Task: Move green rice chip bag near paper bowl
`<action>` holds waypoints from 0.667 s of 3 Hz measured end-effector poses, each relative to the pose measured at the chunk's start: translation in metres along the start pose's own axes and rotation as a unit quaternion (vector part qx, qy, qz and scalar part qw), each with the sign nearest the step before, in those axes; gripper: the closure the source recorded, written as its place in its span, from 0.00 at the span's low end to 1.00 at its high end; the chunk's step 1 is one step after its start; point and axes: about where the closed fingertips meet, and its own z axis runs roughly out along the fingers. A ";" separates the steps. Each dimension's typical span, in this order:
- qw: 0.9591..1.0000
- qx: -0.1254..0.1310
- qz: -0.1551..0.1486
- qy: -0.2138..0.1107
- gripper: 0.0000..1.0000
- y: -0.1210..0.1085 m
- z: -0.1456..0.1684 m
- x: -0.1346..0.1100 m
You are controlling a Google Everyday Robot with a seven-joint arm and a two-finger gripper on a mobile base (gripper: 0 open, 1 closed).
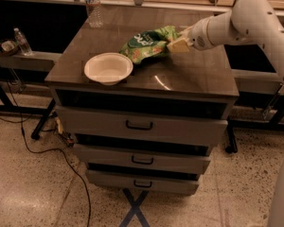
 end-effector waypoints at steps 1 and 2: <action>1.000 0.007 -0.006 0.006 0.36 -0.007 -0.001 0.004; 1.000 0.015 -0.009 0.009 0.12 -0.013 -0.003 0.006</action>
Offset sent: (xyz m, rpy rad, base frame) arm 0.0097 -0.0274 0.0049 -0.0457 -0.0334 -0.0413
